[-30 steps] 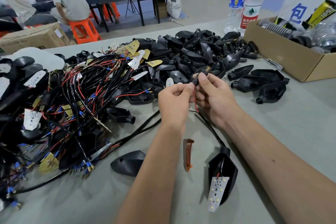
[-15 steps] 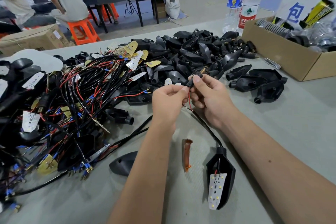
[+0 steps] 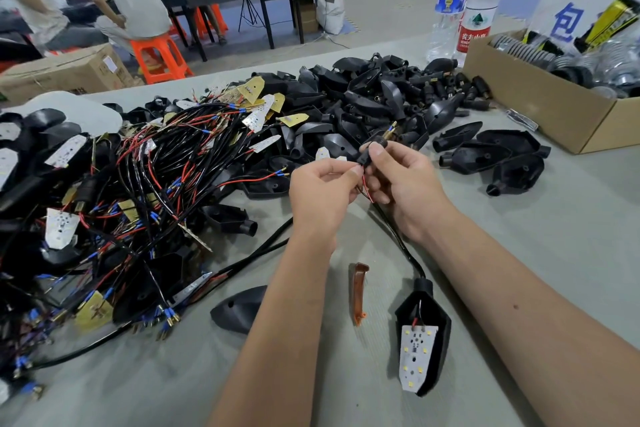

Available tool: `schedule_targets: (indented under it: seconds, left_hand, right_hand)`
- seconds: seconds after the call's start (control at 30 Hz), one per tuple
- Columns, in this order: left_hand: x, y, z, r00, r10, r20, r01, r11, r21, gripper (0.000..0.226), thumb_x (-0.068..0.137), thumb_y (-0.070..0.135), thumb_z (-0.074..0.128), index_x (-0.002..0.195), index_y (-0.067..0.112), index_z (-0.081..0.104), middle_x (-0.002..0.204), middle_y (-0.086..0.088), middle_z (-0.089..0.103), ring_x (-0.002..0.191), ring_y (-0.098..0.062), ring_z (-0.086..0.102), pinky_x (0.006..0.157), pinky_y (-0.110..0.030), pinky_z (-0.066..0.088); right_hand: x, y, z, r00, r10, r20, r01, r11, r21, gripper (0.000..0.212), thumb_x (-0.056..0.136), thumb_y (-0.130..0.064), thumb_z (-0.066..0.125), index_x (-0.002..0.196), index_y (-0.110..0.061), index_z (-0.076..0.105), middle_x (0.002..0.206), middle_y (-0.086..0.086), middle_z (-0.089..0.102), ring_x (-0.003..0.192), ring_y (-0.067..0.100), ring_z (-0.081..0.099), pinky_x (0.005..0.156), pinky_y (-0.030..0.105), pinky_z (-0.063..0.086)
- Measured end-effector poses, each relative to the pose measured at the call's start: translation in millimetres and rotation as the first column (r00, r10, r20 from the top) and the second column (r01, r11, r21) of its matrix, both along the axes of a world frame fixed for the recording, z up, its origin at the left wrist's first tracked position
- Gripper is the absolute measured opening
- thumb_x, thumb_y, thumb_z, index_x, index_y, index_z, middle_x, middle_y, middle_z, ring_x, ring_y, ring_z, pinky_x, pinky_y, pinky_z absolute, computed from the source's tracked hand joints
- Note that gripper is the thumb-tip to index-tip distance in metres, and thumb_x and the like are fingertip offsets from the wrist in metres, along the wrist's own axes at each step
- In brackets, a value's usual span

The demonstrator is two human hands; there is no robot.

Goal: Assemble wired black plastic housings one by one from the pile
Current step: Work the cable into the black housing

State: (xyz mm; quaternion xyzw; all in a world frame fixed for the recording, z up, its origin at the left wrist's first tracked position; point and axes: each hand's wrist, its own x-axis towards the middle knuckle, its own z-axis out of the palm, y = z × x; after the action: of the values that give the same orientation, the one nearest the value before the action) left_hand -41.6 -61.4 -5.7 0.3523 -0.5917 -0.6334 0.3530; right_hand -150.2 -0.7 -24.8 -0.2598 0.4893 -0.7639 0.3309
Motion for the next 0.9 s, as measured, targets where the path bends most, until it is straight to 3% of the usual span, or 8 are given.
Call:
schedule_targets:
  seconds: [0.27,0.4,0.6,0.8,0.9]
  left_hand:
    - [-1.7,3.6,0.0,0.996,-0.088,0.010,0.086,0.992,0.090,0.009,0.097,0.009,0.069,0.089,0.008,0.074,0.060,0.008,0.067,0.052,-0.001,0.059,0.074,-0.026,0.061]
    - [1.2,4.0,2.5,0.995,-0.092,0.031,0.091,0.995,0.033,0.012,0.097,0.006,0.068,0.087,0.007,0.075,0.065,0.000,0.068,0.052,-0.006,0.056,0.063,-0.024,0.056]
    - [2.3,0.6,0.4,0.998,-0.017,0.061,0.022,0.997,-0.068,0.012,0.095,0.002,0.067,0.087,0.003,0.076,0.068,-0.003,0.070,0.054,-0.005,0.056,0.056,-0.017,0.048]
    - [4.6,-2.8,-1.9,0.990,-0.108,0.086,0.103,0.993,0.051,0.014,0.097,0.008,0.068,0.084,0.012,0.074,0.078,-0.003,0.078,0.071,-0.019,0.072,0.065,-0.024,0.059]
    - [3.9,-2.0,-1.0,0.990,-0.116,0.076,0.113,0.993,0.040,0.015,0.096,0.008,0.069,0.084,0.013,0.075,0.077,-0.002,0.078,0.063,-0.012,0.069,0.063,-0.023,0.058]
  right_hand:
    - [-3.7,0.4,0.4,0.987,-0.053,0.152,0.070,0.992,-0.108,0.013,0.105,-0.013,0.057,0.106,0.000,0.060,0.068,0.003,0.059,0.051,0.009,0.048,0.040,0.017,0.034]
    - [-4.5,0.4,-2.0,0.998,-0.035,0.050,0.038,0.998,-0.054,0.017,0.104,-0.015,0.060,0.097,0.001,0.063,0.065,0.001,0.055,0.049,0.010,0.047,0.039,0.018,0.032]
    - [-3.3,-0.2,-4.7,0.997,-0.022,-0.078,0.025,0.999,0.034,0.035,0.100,-0.020,0.066,0.105,0.014,0.058,0.063,-0.001,0.056,0.050,0.008,0.045,0.039,0.017,0.030]
    - [-7.0,-0.1,-1.8,0.986,-0.088,0.141,0.100,0.992,-0.076,0.010,0.102,-0.014,0.061,0.098,-0.004,0.063,0.068,0.000,0.060,0.051,0.009,0.045,0.038,0.017,0.029]
    - [-6.1,0.0,-0.8,0.991,-0.089,0.098,0.093,0.995,-0.040,0.015,0.103,-0.015,0.061,0.094,-0.005,0.066,0.065,-0.001,0.057,0.051,0.009,0.044,0.039,0.017,0.028]
